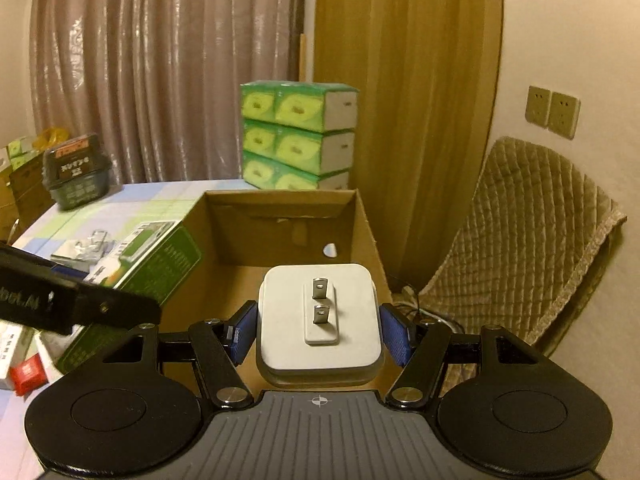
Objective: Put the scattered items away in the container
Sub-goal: 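Carry the medicine box and charger to the cardboard box with both tools, then open left tool and right tool, dropping both items into the cardboard box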
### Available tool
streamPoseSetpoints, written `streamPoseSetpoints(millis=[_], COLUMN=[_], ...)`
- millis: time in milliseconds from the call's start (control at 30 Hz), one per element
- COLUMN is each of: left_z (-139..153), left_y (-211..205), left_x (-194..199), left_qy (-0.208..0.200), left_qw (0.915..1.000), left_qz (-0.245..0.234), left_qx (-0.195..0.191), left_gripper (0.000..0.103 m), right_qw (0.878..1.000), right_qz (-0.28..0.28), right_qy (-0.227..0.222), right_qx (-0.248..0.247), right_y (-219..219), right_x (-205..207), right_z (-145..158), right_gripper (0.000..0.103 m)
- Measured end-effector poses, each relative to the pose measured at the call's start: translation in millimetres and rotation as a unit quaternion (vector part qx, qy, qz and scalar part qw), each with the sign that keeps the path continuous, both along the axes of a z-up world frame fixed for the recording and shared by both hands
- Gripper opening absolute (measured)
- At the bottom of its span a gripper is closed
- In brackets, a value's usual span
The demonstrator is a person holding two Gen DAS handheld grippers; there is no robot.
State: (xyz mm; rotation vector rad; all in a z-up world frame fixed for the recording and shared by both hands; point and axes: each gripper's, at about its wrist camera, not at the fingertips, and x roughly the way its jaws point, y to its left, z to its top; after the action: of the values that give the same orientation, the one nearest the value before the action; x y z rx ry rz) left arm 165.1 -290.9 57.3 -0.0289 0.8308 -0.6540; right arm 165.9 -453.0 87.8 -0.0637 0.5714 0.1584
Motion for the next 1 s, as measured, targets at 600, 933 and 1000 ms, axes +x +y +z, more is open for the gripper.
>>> streamPoseSetpoints(millis=[600,933,1000], left_z=[-32.4,-17.4,-16.7], left_y=[-26.4,-3.8,1.1], left_x=[30.6,15.3,11.6], left_qy=[0.027,-0.005,-0.007], left_qw=[0.9988,0.9985,0.9983], left_qz=[0.041,0.055,0.057], left_qx=[0.004,0.004,0.007], left_gripper=[0.050,0.050,0.051], right_qw=[1.000,1.000,1.000], right_qz=[0.001,0.001,0.002], right_qy=[0.026,0.029,0.030], right_qx=[-0.005,-0.004,-0.003], right_y=[-2.8,-0.6,0.9], right_x=[19.9,14.5,13.6], right_z=[-30.0,-31.5,-31.2], right_gripper=[0.062,0.062,0.062])
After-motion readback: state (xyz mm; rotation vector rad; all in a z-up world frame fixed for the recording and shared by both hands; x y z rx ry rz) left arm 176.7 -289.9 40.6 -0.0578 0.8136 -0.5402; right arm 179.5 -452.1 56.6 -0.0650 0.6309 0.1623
